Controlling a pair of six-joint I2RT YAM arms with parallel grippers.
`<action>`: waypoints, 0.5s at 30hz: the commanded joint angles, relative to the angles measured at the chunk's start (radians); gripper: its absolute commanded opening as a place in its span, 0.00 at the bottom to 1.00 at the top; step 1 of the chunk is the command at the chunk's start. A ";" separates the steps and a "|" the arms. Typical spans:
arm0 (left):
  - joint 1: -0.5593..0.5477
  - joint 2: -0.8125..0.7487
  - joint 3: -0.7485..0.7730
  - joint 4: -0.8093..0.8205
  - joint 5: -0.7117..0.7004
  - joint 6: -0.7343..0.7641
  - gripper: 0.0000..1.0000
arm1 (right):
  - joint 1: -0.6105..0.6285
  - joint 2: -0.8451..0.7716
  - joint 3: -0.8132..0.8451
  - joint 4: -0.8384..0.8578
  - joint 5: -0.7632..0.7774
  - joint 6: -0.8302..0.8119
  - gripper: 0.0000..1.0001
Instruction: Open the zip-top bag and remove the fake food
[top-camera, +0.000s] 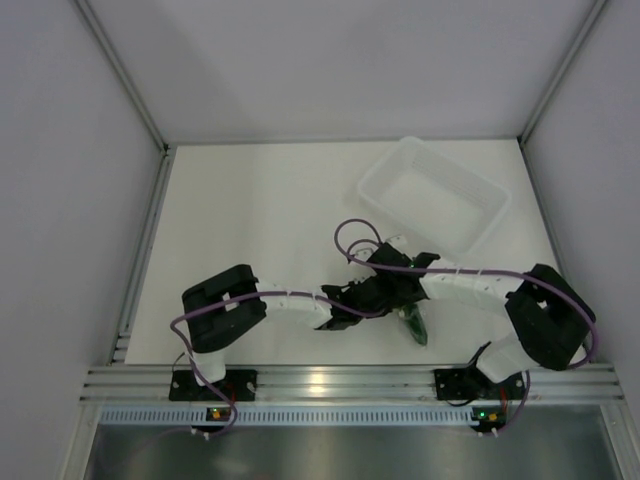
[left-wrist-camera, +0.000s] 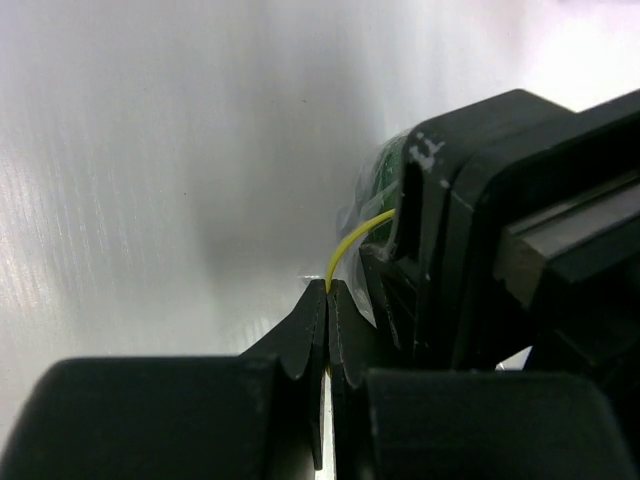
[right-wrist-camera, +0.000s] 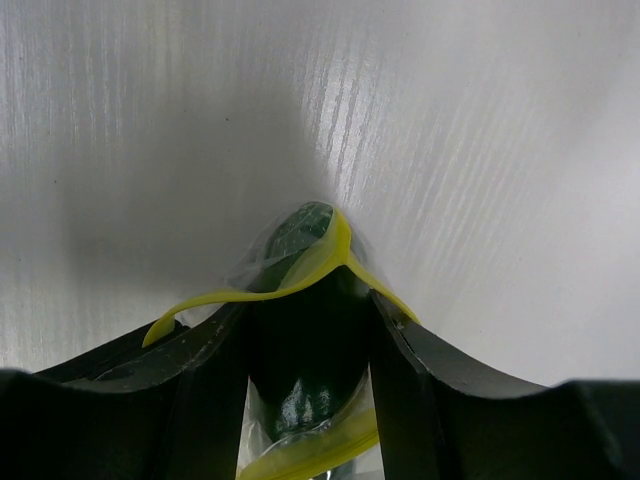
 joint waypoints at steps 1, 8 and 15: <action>-0.034 -0.008 0.034 0.062 0.014 0.055 0.00 | 0.001 -0.016 -0.040 0.112 -0.019 0.016 0.24; -0.008 -0.077 0.011 0.037 -0.026 0.069 0.00 | 0.035 -0.234 -0.063 0.181 -0.106 -0.084 0.18; 0.061 -0.186 -0.037 0.017 -0.069 0.086 0.00 | 0.101 -0.371 -0.094 0.203 -0.164 -0.147 0.17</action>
